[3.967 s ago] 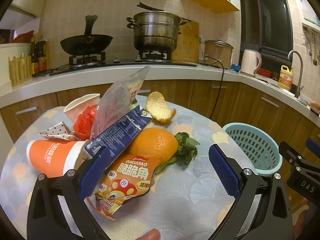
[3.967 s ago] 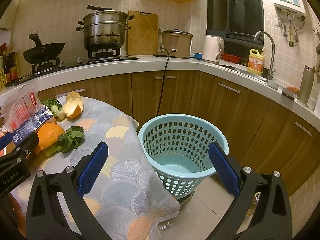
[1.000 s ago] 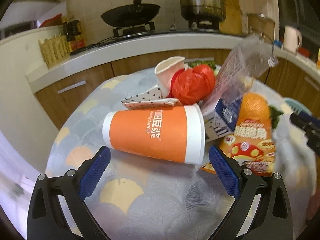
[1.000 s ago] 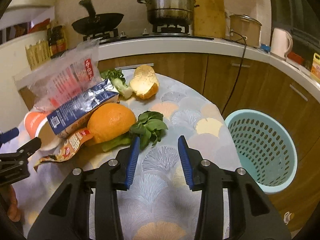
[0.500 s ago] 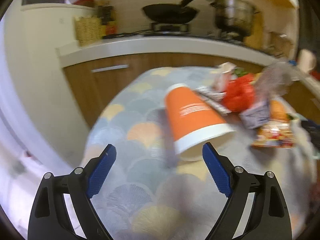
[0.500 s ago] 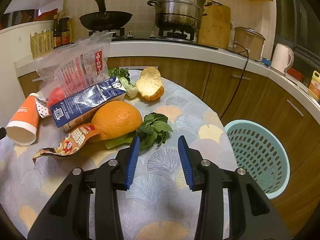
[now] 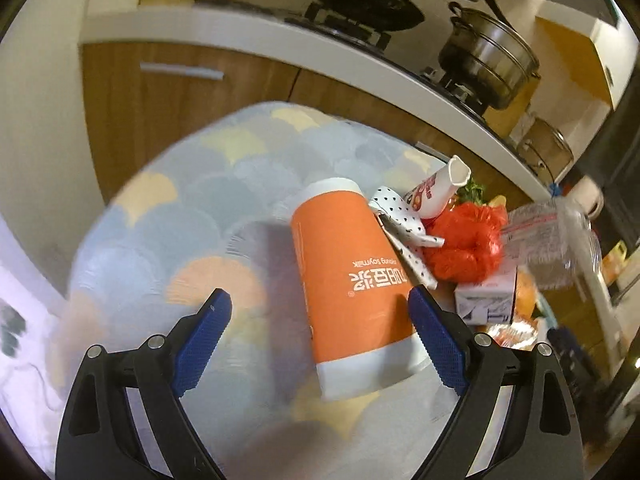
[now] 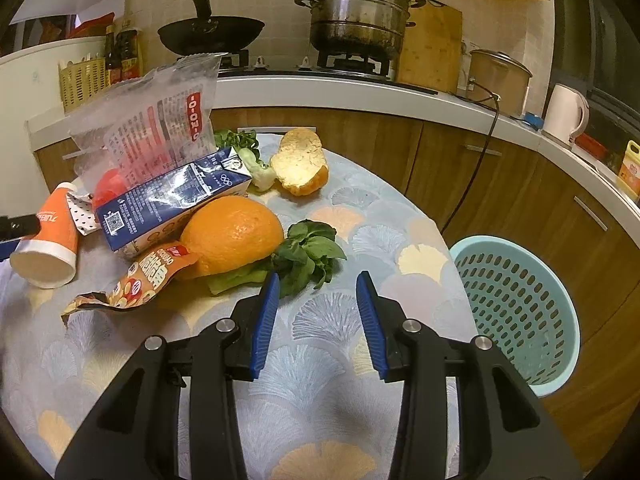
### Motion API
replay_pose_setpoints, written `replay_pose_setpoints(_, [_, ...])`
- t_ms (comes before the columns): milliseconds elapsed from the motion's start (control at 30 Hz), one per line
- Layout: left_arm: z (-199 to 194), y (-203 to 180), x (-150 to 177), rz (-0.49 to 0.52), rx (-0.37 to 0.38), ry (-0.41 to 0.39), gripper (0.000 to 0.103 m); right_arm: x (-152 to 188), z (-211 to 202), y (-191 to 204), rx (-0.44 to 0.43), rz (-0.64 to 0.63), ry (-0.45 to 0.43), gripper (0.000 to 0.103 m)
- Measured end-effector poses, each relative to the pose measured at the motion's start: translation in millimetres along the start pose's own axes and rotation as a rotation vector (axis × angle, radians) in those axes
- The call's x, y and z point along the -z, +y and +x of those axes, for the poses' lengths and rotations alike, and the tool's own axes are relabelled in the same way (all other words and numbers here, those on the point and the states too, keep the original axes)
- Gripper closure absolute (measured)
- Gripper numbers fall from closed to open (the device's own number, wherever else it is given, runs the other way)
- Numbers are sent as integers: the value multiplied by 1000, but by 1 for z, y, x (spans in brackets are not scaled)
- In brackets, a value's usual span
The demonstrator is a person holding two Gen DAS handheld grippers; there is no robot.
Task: Collect trash
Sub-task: 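Grasp the orange paper cup with the left tool while the right tool approaches the snack wrapper, then grasp the orange snack wrapper with the right tool and lift it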
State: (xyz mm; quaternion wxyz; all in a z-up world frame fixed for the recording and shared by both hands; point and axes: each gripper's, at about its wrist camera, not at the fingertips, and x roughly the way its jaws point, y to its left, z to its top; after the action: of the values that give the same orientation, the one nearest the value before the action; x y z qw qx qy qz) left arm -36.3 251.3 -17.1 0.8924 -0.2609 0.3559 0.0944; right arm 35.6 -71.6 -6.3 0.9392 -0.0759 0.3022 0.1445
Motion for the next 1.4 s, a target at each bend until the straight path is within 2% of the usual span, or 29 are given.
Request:
replay_pose_setpoints(100, [16, -5, -2, -37, 50, 32, 19, 0, -6, 0, -30, -4, -27, 64])
replay_pose_setpoints(167, [21, -14, -1, -18, 48, 31, 24, 0, -16, -1, -53, 8, -61, 57])
replay_pose_setpoints(200, [23, -17, -2, -8, 61, 36, 36, -1, -18, -2, -71, 19, -62, 52])
replay_pose_setpoints(233, [24, -22, -1, 2, 75, 40, 42, -3, -21, -2, -105, 37, -57, 51])
replay_pose_setpoints(400, [13, -38, 8, 63, 30, -20, 48, -5, -31, 14, -184, 42, -34, 50])
replay_pose_setpoints(567, [-16, -44, 14, 100, 42, -91, 48, -8, -23, 36, -315, 83, 62, 49])
replay_pose_setpoints(833, [-34, -42, 19, 116, 71, -118, 48, -13, 13, 35, -350, 198, 188, 49])
replay_pose_setpoints(967, [-33, -46, 22, 126, 73, -116, 48, -10, 21, 40, -378, 198, 222, 49])
replay_pose_setpoints(1033, [-33, -47, 23, 127, 81, -114, 48, -10, 22, 44, -375, 183, 225, 55])
replay_pose_setpoints(1067, [-34, -49, 24, 134, 87, -115, 48, -10, 23, 47, -382, 174, 228, 60])
replay_pose_setpoints(1100, [-35, -52, 26, 141, 88, -117, 48, -11, 23, 49, -393, 166, 232, 71])
replay_pose_setpoints(1233, [-39, -61, 30, 171, 79, -128, 48, -11, 19, 54, -396, 129, 214, 88])
replay_pose_setpoints(1300, [-42, -64, 32, 171, 81, -137, 48, -9, 16, 54, -405, 119, 204, 95])
replay_pose_setpoints(1400, [-44, -70, 36, 173, 90, -140, 48, -7, 7, 55, -393, 80, 178, 99])
